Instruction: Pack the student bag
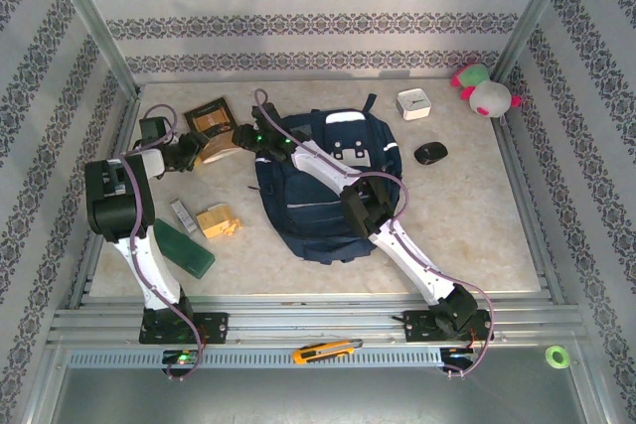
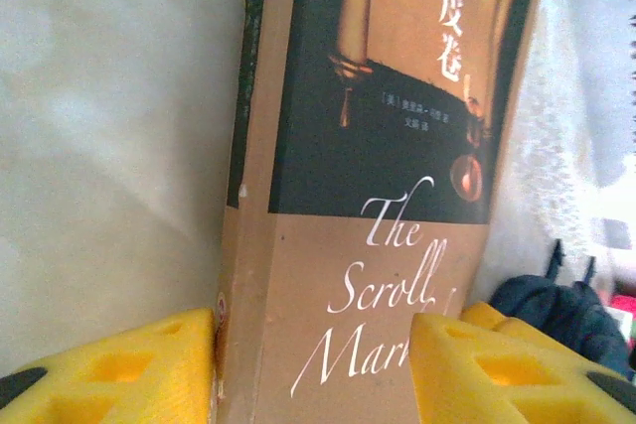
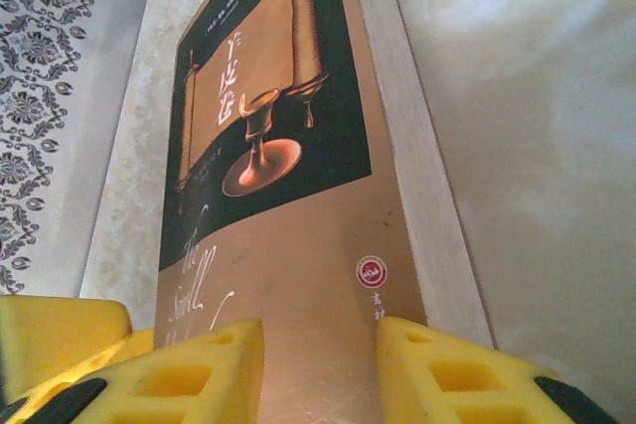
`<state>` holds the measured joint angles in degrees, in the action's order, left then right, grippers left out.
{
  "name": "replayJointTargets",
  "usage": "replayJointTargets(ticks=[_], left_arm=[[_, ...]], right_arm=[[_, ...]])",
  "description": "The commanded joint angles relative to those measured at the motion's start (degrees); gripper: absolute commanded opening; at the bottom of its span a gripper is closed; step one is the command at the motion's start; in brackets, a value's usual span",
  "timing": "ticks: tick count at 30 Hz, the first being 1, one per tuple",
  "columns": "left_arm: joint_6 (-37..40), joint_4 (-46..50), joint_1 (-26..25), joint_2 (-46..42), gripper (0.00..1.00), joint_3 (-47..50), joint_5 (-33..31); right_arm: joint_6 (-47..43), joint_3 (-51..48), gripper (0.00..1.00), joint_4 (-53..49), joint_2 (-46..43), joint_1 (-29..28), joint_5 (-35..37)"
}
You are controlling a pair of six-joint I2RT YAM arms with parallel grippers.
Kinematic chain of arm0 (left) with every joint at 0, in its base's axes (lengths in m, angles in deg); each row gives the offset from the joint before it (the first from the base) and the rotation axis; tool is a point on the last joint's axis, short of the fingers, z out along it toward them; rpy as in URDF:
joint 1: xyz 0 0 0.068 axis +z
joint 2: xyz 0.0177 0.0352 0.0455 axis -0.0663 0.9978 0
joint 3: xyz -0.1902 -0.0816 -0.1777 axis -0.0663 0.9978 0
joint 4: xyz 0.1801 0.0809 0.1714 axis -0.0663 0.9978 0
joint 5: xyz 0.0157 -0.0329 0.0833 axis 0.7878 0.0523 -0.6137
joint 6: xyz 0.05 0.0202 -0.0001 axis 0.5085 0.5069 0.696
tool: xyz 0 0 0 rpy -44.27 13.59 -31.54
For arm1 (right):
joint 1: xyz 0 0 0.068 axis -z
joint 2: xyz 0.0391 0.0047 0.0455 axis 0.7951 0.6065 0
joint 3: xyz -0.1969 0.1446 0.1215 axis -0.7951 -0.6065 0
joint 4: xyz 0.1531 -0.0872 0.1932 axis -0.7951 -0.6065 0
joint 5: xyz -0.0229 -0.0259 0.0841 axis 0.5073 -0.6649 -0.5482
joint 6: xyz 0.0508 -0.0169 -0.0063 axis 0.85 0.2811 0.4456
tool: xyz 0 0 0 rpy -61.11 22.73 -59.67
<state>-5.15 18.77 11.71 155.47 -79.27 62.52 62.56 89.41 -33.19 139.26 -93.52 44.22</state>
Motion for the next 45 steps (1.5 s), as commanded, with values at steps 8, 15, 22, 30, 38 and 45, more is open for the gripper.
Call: replayJointTargets(ticks=[8, 15, 22, 30, 38, 45], left_arm=[[-4.2, -10.9, -1.4, -2.9, 0.52, 0.2, 7.8], [-5.7, -13.8, -2.1, 0.0, 0.51, -1.0, 8.4], [-5.2, -14.0, -2.9, 0.6, 0.52, -2.3, 7.6], [-6.9, -17.8, -3.7, 1.2, 0.51, -2.8, 8.4], [-3.5, -13.9, -4.9, 2.1, 0.46, -5.1, 6.4], [2.3, -5.8, -5.8, 2.5, 0.44, -9.2, 2.8]], right_arm=[[2.3, -0.1, 0.33, -5.2, 0.6, -0.6, -3.7], [2.4, -0.2, 0.33, -5.0, 0.2, -0.4, -3.9], [2.5, -0.3, 0.32, -4.9, -0.4, -0.1, -4.1], [2.6, -2.4, 0.32, -4.1, -2.0, 0.3, -4.1], [2.6, -3.7, 0.32, -3.2, -3.7, 0.5, -4.4], [2.7, -7.1, 0.32, -1.8, -6.3, 1.0, -4.7]])
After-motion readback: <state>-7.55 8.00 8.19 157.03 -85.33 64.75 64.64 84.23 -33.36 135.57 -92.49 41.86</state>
